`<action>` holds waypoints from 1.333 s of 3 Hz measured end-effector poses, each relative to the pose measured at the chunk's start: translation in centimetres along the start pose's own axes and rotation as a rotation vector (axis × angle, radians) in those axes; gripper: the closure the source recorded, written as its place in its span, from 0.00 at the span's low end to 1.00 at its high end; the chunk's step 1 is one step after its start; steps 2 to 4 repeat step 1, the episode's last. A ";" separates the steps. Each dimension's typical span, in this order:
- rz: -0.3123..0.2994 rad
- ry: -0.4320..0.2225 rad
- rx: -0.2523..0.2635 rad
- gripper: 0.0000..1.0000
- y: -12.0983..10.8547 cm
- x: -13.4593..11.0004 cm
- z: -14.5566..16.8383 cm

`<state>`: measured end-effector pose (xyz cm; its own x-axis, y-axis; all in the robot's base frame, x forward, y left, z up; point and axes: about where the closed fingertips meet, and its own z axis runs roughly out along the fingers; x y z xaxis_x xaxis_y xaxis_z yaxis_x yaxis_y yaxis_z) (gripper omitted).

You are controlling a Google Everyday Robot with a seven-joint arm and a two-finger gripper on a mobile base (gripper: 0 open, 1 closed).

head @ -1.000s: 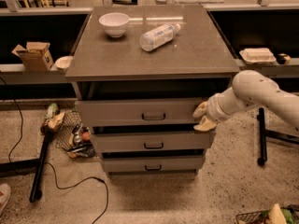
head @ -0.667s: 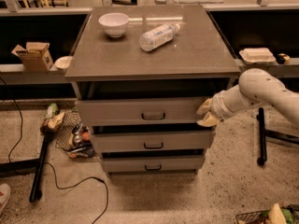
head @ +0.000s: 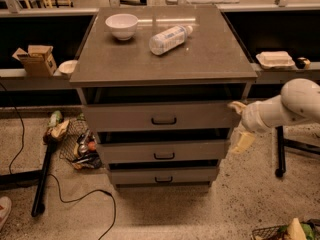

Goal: Close top drawer

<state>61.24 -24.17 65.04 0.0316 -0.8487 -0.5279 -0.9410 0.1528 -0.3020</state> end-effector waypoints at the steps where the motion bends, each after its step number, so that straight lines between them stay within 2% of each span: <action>1: -0.021 -0.016 -0.025 0.00 2.4 -0.4 -2.3; 4: -0.021 -0.016 -0.025 0.00 2.4 -0.4 -2.3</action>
Offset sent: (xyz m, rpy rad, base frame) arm 0.0000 0.0000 0.0000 0.0000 0.0000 0.0000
